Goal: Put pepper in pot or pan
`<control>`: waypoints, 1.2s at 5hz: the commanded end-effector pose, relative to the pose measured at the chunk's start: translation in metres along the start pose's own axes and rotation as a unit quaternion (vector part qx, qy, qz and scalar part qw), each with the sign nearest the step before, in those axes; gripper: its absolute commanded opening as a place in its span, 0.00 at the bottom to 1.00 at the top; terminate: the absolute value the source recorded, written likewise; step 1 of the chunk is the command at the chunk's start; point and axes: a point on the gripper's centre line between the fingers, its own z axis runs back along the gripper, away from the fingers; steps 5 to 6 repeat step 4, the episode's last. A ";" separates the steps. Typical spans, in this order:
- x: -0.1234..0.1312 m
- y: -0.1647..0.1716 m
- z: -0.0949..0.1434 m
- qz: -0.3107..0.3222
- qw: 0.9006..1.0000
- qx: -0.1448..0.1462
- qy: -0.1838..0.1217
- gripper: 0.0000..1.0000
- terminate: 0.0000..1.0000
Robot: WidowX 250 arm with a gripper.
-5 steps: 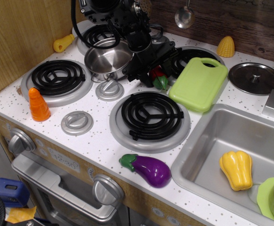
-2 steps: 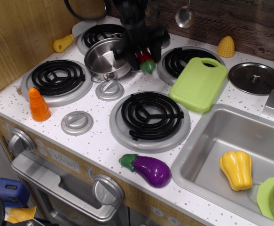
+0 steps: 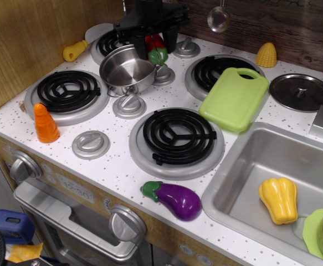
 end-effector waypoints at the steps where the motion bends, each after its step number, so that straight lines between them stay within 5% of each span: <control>1: 0.040 0.030 -0.002 -0.050 0.994 -0.026 -0.095 0.00 0.00; 2: 0.048 0.034 -0.013 -0.061 0.993 -0.051 -0.092 0.00 0.00; 3: 0.048 0.034 -0.013 -0.061 0.993 -0.051 -0.092 1.00 0.00; 4: 0.048 0.034 -0.013 -0.061 0.993 -0.051 -0.092 1.00 1.00; 6: 0.048 0.034 -0.013 -0.061 0.993 -0.051 -0.092 1.00 1.00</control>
